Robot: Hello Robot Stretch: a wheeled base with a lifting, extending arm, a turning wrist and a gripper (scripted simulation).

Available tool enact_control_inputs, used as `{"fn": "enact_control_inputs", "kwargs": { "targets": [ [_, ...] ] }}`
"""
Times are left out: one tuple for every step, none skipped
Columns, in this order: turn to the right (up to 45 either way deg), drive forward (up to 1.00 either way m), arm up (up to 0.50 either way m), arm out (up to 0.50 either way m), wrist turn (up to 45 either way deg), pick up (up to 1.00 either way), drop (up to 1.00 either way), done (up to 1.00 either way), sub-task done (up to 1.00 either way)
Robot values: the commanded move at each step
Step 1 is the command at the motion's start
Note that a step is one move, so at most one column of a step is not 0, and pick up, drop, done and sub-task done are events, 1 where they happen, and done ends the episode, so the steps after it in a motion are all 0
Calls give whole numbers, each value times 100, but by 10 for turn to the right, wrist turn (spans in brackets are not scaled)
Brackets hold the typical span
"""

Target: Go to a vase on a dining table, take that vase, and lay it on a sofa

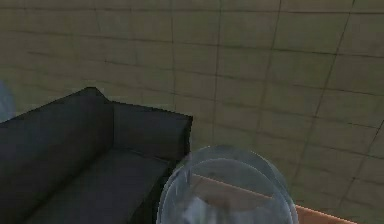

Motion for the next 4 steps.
{"fn": "enact_control_inputs", "kwargs": {
  "targets": [
    [0,15,0,0,0,0,0,0,0],
    [450,0,0,0,0,0,0,0,0],
    [60,0,0,0,0,0,0,0,0],
    [-450,0,0,0,0,0,0,0,0]
  ]
}}
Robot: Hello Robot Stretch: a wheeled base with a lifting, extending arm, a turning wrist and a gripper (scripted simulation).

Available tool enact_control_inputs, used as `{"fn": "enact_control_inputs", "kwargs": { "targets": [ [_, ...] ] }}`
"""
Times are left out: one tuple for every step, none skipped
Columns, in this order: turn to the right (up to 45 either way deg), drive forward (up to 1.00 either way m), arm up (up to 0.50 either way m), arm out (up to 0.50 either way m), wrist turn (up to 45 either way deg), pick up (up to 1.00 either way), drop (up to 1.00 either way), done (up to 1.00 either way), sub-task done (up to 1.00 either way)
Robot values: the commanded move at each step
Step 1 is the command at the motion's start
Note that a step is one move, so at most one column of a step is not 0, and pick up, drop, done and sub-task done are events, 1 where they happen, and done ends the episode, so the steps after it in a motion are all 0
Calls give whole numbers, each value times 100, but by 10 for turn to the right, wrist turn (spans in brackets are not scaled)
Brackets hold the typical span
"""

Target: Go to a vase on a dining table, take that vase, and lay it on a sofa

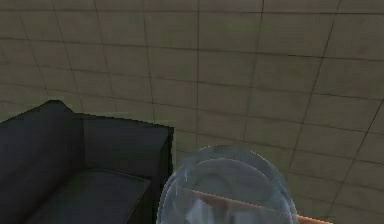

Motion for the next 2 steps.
{"fn": "enact_control_inputs", "kwargs": {
  "targets": [
    [-120,0,0,0,0,0,0,0,0],
    [450,0,0,0,0,0,0,0,0]
  ]
}}
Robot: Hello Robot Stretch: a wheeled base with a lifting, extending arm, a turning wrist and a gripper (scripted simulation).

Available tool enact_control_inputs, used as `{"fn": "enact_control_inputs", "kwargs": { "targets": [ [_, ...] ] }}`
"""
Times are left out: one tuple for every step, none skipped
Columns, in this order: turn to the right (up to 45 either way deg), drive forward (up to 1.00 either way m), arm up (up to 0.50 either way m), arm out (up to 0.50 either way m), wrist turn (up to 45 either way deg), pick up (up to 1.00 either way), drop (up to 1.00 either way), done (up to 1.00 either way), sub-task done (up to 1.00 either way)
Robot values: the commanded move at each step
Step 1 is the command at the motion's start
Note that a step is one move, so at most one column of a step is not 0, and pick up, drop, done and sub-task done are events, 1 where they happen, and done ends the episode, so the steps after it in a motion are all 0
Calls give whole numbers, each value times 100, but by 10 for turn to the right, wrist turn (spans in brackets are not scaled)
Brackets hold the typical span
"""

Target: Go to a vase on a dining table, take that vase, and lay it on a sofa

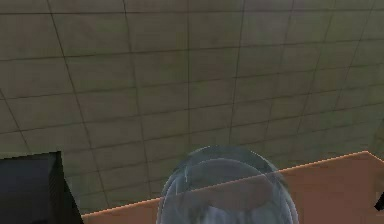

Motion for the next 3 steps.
{"fn": "enact_control_inputs", "kwargs": {
  "targets": [
    [210,0,0,0,0,0,0,0,0],
    [-450,0,0,0,0,0,0,0,0],
    [-360,0,0,0,0,0,0,0,0]
  ]
}}
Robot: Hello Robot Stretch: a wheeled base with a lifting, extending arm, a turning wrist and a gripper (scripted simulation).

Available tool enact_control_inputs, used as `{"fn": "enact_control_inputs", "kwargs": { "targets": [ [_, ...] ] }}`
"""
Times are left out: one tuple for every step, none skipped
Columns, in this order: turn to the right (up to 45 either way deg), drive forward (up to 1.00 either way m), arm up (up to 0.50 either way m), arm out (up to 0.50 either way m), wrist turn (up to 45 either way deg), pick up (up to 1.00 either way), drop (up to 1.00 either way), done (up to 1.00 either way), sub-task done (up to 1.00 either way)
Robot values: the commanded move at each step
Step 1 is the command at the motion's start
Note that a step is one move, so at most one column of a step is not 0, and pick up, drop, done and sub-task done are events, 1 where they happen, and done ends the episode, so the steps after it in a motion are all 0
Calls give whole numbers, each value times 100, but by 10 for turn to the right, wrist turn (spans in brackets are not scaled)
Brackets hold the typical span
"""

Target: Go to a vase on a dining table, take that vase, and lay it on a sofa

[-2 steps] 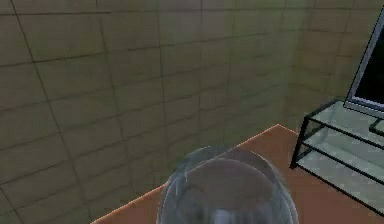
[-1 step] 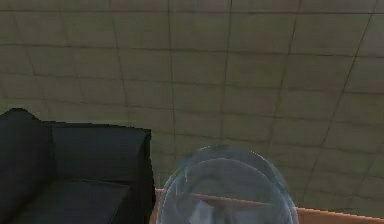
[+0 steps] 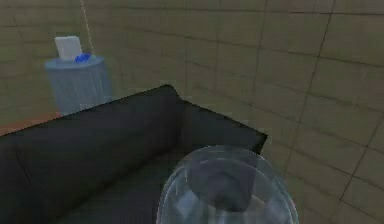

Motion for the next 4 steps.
{"fn": "enact_control_inputs", "kwargs": {
  "targets": [
    [450,0,0,0,0,0,0,0,0],
    [450,0,0,0,0,0,0,0,0],
    [150,0,0,0,0,0,0,0,0],
    [-450,0,0,0,0,0,0,0,0]
  ]
}}
